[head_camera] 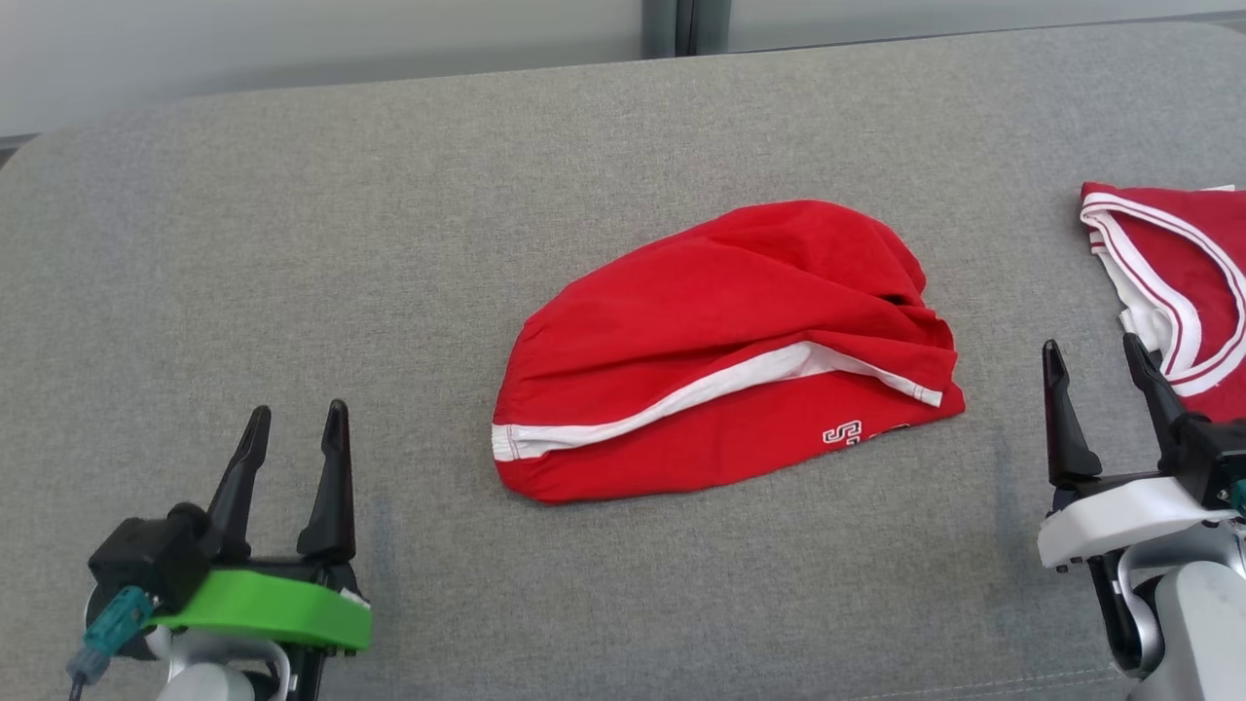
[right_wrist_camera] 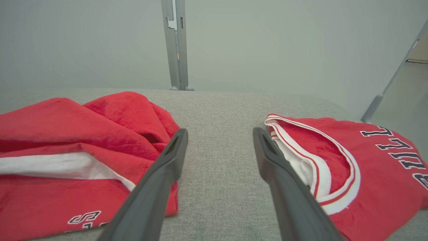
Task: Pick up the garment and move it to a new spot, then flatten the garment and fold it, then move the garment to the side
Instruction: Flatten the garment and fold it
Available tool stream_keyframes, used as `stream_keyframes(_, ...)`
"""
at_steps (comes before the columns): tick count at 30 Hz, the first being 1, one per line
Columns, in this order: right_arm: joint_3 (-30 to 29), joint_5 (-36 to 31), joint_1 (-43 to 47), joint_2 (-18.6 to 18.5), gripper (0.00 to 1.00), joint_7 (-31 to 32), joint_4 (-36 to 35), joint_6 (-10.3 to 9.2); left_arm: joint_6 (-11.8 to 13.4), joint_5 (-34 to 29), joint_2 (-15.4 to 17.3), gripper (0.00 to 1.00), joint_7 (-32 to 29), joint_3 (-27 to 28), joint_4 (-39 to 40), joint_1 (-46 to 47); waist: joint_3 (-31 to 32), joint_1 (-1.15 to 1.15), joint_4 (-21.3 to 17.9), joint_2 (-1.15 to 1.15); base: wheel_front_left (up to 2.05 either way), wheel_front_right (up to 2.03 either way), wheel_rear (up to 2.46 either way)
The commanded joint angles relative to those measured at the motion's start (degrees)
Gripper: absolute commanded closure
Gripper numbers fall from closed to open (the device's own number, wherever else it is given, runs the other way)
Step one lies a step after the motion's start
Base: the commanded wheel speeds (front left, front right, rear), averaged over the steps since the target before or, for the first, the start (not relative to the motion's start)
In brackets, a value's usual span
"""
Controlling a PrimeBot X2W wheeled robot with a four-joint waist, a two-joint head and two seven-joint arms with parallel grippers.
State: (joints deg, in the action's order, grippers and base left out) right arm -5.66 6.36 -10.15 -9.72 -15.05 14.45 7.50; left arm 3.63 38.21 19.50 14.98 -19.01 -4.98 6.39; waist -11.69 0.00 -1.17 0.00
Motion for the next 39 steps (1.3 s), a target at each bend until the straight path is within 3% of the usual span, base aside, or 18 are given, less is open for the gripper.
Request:
stream_keyframes(1,-0.52,-0.73,1.21,-0.50,0.00,-0.15,-0.74,-0.02,0.37,-2.52,-0.35,0.00,0.19,1.74,0.52,-2.48,1.24,0.00,0.80,0.00,0.00,0.00,0.00)
stream_keyframes(16,1.10,-5.87,6.90,0.51,0.00,-0.14,-3.81,-0.02,-2.91,-14.25,-4.25,0.00,0.19,16.22,-2.21,-12.66,7.93,0.00,4.04,0.00,0.00,0.00,0.00)
stream_keyframes(25,1.85,-5.84,9.16,2.36,0.00,-0.15,-1.33,-0.02,-9.20,-18.77,-6.60,0.00,0.20,17.44,-4.36,-12.64,9.03,0.00,4.36,0.00,0.00,0.00,0.00)
stream_keyframes(39,0.79,-6.59,9.69,3.17,0.00,-0.15,-1.28,-0.02,-11.15,-20.80,-7.99,0.00,0.20,19.47,-4.86,-12.21,9.65,0.00,3.04,0.00,0.00,0.00,0.00)
